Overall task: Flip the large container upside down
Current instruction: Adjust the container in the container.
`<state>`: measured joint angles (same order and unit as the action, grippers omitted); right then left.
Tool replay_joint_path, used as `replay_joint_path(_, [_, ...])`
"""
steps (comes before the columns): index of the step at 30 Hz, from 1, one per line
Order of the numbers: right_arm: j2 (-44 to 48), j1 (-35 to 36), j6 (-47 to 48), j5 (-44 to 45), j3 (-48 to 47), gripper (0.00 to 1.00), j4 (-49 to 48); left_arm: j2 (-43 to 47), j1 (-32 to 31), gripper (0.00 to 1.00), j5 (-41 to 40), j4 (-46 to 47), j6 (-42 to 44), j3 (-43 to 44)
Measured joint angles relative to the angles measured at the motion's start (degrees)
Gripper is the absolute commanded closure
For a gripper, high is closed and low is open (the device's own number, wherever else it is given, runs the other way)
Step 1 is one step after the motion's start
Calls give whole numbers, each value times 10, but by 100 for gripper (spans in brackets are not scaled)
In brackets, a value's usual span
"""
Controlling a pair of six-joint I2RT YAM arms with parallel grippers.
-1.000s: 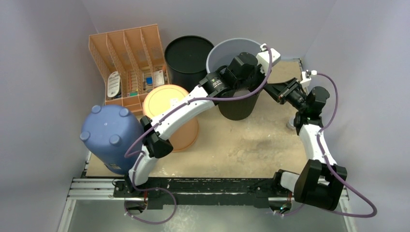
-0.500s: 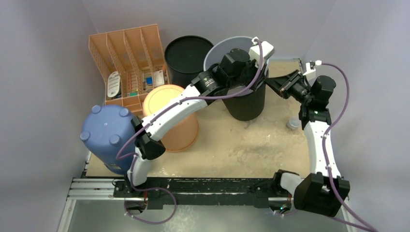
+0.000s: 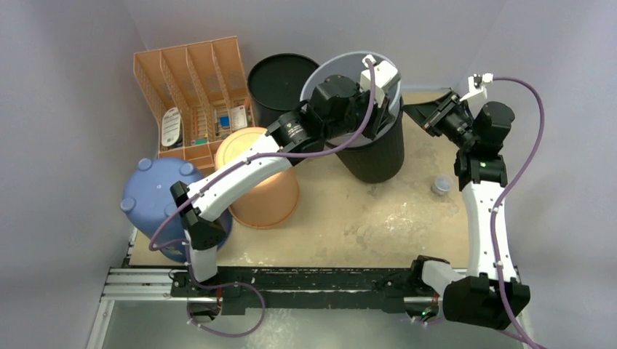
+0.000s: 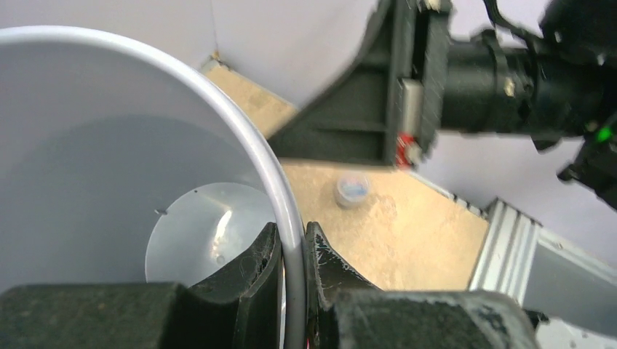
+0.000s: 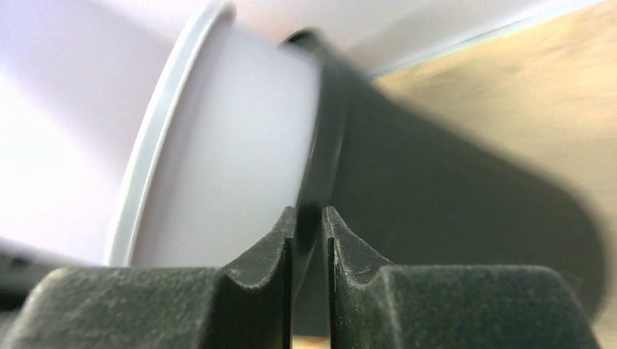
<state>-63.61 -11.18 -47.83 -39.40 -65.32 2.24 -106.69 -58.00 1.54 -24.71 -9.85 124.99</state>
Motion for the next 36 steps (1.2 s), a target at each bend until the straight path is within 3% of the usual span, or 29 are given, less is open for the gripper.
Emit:
replay_joint_path(7, [-72, -31, 74, 167, 43, 100, 37, 66, -38, 100, 54, 14, -25, -40])
replay_joint_path(11, [-87, -38, 86, 181, 59, 98, 75, 115, -56, 100, 90, 34, -29, -33])
replay_joint_path(14, [-71, -35, 94, 176, 42, 82, 97, 127, -54, 100, 95, 25, -22, -15])
replay_joint_path(21, [-48, -32, 156, 203, -103, 41, 160, 106, -54, 100, 68, 5, 36, 17])
replay_joint_path(23, [-43, -32, 173, 214, -130, 35, 176, 97, -52, 100, 49, -24, 60, 25])
replay_joint_path(29, [-40, -31, 224, 264, -183, 29, 236, 49, -46, 100, 15, -144, 121, 64])
replay_joint_path(36, [-48, -30, 250, 248, -267, 37, 296, -4, -45, 100, -39, -192, 153, 71])
